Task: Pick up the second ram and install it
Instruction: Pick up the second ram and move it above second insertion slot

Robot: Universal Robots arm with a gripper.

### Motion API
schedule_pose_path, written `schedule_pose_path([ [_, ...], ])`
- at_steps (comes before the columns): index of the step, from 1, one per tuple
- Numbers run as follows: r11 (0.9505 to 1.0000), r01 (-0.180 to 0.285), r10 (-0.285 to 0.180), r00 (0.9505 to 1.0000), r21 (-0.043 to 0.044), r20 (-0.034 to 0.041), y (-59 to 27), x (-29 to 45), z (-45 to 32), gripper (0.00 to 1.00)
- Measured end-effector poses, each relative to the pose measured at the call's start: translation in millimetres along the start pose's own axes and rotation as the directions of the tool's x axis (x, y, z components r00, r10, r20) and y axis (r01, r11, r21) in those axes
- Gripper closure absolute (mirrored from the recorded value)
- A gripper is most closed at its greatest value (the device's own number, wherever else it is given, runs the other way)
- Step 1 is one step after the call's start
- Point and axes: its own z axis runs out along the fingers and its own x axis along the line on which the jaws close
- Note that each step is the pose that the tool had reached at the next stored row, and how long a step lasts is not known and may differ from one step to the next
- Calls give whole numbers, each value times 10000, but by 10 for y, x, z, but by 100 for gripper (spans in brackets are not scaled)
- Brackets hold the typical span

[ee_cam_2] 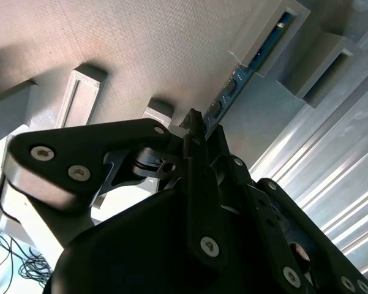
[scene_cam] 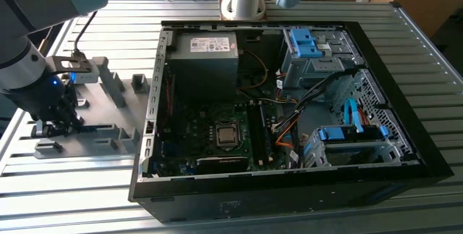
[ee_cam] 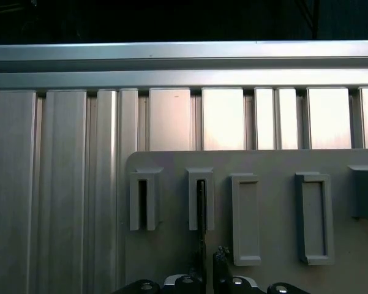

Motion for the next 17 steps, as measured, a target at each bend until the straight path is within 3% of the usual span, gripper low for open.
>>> schedule_pose_path([
  [15,10000,0,0,10000,0,0,0,0,1,78],
  [17,10000,-1,1,10000,6,-39,-1,0,3,78],
])
